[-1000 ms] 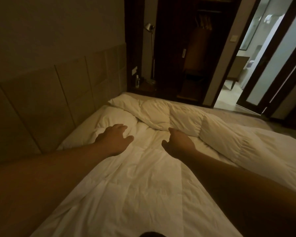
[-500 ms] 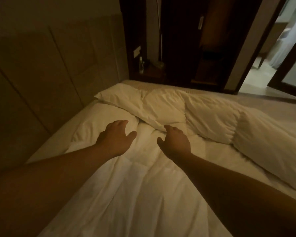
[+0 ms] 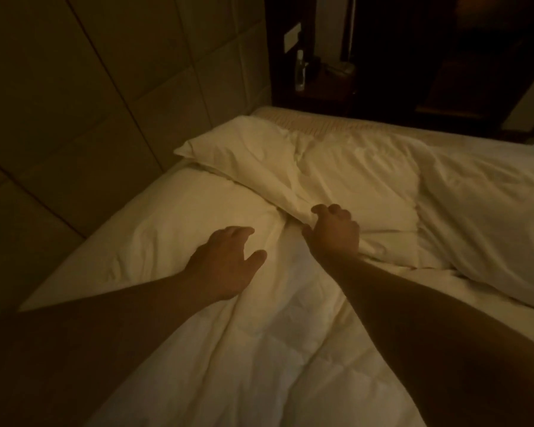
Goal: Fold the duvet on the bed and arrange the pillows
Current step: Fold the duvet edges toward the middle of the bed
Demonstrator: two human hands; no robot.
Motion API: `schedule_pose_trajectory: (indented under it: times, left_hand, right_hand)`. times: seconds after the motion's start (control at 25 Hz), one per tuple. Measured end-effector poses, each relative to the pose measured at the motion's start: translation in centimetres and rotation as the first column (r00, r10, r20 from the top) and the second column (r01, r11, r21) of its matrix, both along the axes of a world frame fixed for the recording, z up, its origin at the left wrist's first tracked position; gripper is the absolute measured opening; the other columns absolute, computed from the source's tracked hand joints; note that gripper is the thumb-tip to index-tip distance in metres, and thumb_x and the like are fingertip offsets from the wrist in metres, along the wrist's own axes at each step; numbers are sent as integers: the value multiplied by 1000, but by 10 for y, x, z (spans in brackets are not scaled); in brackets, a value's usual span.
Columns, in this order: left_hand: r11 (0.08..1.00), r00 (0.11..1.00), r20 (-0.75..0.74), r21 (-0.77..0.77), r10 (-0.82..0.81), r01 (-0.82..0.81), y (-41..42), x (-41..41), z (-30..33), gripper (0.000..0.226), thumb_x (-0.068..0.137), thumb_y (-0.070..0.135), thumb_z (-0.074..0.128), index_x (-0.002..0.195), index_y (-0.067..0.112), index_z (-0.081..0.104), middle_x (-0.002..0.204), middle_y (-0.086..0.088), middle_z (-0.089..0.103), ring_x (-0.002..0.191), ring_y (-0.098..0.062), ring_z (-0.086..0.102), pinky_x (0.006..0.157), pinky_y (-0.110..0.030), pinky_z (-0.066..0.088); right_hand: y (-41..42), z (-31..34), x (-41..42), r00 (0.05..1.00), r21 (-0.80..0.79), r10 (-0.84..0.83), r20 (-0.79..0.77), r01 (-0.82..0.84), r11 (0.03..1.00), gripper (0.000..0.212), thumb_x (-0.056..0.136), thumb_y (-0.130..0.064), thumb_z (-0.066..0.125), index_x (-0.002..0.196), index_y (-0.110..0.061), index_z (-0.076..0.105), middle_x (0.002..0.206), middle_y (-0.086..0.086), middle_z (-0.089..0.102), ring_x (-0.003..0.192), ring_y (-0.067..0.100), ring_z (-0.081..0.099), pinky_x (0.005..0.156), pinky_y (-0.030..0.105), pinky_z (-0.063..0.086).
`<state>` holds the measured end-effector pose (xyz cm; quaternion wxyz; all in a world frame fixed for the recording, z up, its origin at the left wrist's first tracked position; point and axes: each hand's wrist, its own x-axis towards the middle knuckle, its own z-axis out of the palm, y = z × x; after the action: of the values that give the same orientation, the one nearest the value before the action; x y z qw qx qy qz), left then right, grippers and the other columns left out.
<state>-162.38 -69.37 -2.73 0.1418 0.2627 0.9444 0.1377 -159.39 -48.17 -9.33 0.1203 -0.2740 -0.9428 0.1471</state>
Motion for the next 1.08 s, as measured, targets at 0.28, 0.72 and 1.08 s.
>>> schedule_pose_trajectory:
  times: [0.28, 0.72, 1.08]
  left_hand:
    - [1000, 983, 185, -24, 18, -14, -29, -30, -13, 52, 95, 53, 45, 142, 31, 42, 149, 5, 40, 136, -13, 36, 111, -29, 29]
    - [517, 467, 837, 276, 285, -811, -11, 4, 34, 74, 80, 73, 53, 140, 30, 44, 129, 6, 50, 118, -21, 51, 95, -48, 48]
    - [142, 556, 555, 617, 618, -774, -44, 45, 107, 45, 97, 35, 55, 131, 6, 54, 130, -13, 60, 114, -31, 57, 88, -32, 43]
  right_hand:
    - [6, -16, -60, 988, -91, -90, 129, 102, 991, 29, 97, -28, 39, 115, -18, 59, 118, 13, 54, 108, 34, 48, 92, 46, 37]
    - [-66, 42, 38, 954, -112, 298, -31, -300, 948, 50, 96, -40, 46, 144, -26, 42, 113, 6, 69, 97, 29, 67, 85, 37, 51]
    - [-149, 83, 138, 824, 2, 481, -300, -504, 864, 54, 92, -44, 47, 145, -40, 39, 96, -2, 72, 77, 22, 69, 60, 26, 49]
